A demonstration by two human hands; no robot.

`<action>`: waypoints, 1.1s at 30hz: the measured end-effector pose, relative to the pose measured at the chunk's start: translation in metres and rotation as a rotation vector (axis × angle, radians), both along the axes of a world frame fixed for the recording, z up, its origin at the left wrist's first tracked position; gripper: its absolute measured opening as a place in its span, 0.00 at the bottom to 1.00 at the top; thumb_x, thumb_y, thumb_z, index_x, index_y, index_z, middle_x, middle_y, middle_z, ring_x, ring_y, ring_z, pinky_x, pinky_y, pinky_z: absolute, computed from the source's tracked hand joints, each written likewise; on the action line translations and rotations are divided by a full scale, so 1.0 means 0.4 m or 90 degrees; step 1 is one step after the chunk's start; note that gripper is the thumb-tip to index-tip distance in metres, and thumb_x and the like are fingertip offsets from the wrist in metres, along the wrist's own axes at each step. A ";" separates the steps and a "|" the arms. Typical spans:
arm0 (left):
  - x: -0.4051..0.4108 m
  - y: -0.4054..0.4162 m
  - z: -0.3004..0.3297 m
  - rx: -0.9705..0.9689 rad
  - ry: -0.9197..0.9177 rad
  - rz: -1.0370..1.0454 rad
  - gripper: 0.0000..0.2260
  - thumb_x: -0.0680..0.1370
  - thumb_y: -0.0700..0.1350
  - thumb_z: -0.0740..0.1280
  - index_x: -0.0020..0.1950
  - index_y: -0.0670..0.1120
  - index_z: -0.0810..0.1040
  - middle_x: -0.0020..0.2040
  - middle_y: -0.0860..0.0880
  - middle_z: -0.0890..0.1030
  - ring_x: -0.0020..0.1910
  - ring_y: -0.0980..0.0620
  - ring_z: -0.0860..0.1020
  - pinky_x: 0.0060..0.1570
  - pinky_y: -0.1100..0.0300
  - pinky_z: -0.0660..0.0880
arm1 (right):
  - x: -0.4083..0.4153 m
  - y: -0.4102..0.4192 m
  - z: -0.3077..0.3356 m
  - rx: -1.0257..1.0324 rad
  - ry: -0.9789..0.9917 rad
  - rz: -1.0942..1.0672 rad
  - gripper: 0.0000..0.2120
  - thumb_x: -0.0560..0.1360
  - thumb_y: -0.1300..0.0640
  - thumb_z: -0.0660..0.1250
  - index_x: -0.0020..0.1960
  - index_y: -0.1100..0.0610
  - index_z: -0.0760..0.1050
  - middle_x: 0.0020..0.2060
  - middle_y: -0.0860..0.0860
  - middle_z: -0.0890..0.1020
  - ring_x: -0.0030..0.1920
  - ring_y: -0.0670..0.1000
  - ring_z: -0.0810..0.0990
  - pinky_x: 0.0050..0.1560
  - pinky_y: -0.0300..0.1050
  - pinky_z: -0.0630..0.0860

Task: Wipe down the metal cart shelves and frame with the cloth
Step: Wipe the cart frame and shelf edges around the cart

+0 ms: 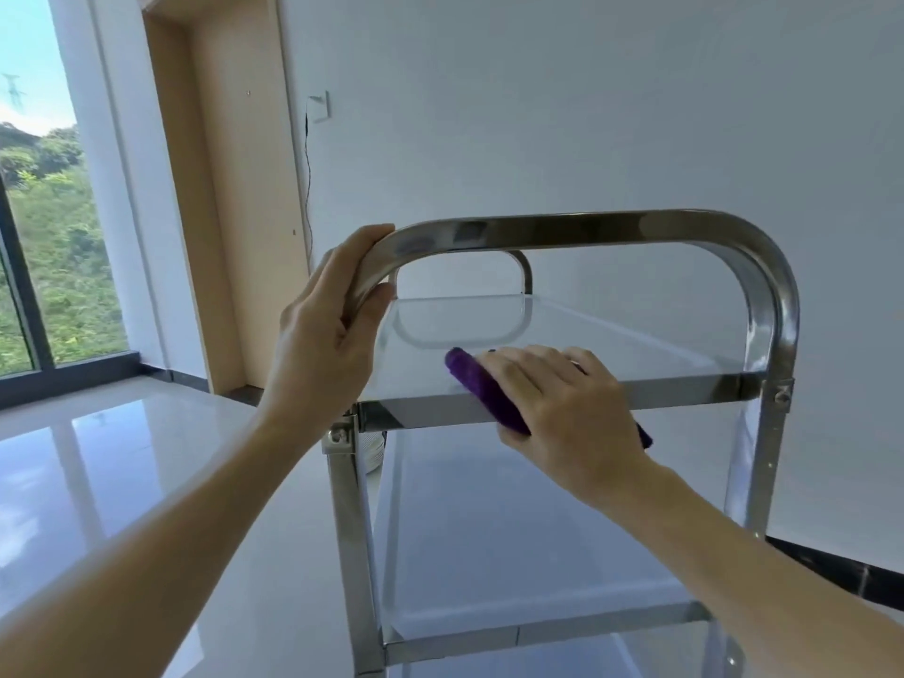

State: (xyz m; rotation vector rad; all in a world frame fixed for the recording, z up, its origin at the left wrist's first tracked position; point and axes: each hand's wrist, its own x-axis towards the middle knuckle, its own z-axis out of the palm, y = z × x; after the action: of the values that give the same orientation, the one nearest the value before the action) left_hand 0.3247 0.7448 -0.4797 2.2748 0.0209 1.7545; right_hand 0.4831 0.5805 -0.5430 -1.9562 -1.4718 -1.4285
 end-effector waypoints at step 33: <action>0.020 0.015 -0.003 -0.042 0.036 0.006 0.20 0.82 0.43 0.63 0.71 0.60 0.68 0.46 0.69 0.73 0.41 0.67 0.72 0.44 0.74 0.68 | 0.203 -0.189 -0.019 0.045 0.082 -0.173 0.27 0.65 0.62 0.77 0.62 0.61 0.75 0.55 0.57 0.79 0.56 0.62 0.78 0.60 0.59 0.72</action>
State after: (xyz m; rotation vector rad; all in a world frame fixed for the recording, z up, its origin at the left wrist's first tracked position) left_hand 0.3326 0.7510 -0.4808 2.2803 0.0981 1.6677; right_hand 0.5644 0.5048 -0.5507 -2.2233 -1.1177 -1.4064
